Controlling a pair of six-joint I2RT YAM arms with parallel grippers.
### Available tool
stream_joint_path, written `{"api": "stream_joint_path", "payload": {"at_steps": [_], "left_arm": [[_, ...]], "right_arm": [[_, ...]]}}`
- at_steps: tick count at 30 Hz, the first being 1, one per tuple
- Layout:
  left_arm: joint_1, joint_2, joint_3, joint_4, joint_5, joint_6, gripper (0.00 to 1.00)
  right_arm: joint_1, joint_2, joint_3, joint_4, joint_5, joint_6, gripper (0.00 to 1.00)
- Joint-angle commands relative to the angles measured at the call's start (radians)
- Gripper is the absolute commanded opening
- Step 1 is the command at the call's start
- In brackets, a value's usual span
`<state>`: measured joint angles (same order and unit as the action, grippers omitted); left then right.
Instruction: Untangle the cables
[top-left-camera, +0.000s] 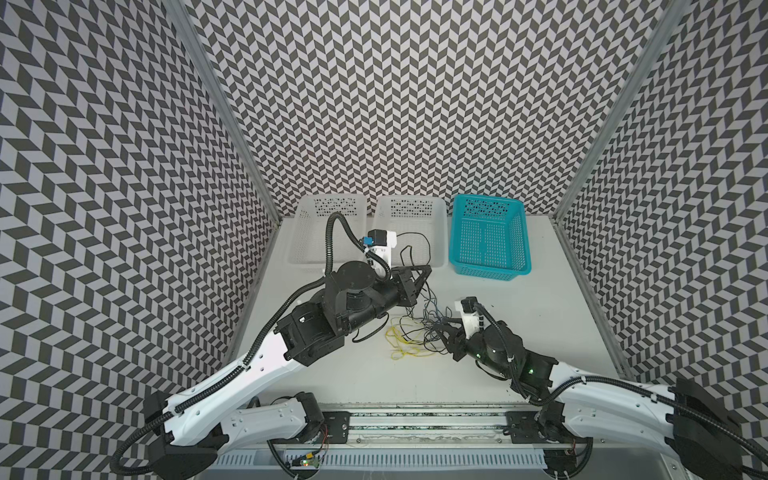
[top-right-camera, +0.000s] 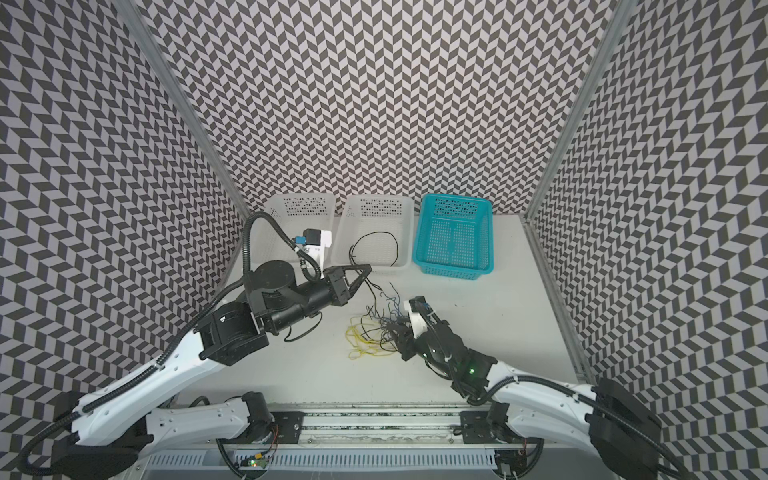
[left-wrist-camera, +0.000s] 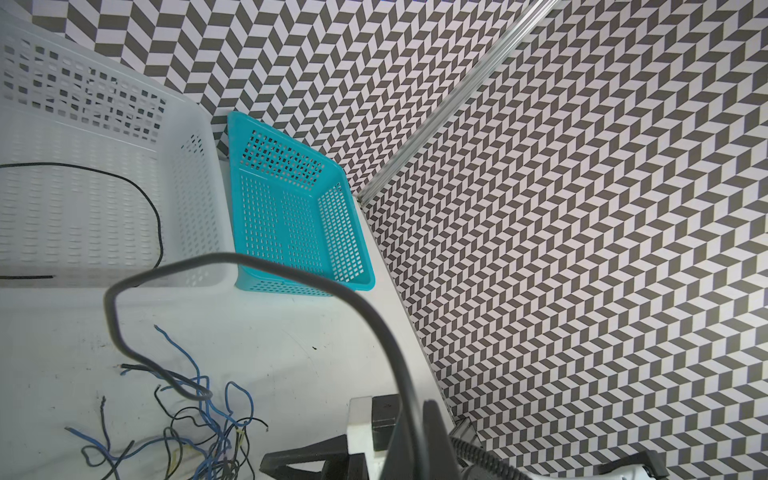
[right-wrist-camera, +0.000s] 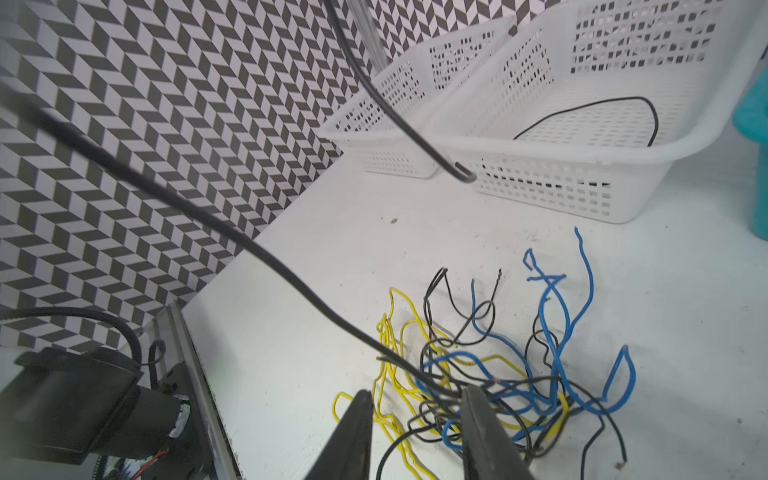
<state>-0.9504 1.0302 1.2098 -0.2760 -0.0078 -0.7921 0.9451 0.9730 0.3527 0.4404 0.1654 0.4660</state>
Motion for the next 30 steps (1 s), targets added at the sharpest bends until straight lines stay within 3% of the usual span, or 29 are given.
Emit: {"api": "stream_joint_path", "payload": {"at_steps": [1, 5, 13, 19, 22, 30], "left_arm": [[-0.003, -0.028, -0.001, 0.034, -0.003, -0.016, 0.00], [-0.002, -0.013, 0.055, 0.025, 0.000, 0.012, 0.00], [0.022, 0.109, 0.405, -0.206, -0.005, 0.213, 0.00], [0.223, 0.192, 0.537, -0.278, 0.176, 0.231, 0.00], [0.306, 0.235, 0.582, -0.297, 0.249, 0.250, 0.00], [0.454, 0.393, 0.710, -0.361, 0.378, 0.312, 0.00]], "right_arm": [[0.005, -0.008, 0.002, 0.004, 0.002, 0.011, 0.36], [0.004, 0.054, -0.003, 0.052, 0.003, 0.020, 0.36], [0.005, 0.036, -0.048, 0.053, 0.065, 0.033, 0.36], [0.005, -0.023, -0.065, -0.038, 0.115, 0.030, 0.40], [0.005, -0.107, -0.036, -0.177, 0.149, 0.006, 0.42], [0.005, -0.336, 0.051, -0.507, 0.275, -0.072, 0.62]]}}
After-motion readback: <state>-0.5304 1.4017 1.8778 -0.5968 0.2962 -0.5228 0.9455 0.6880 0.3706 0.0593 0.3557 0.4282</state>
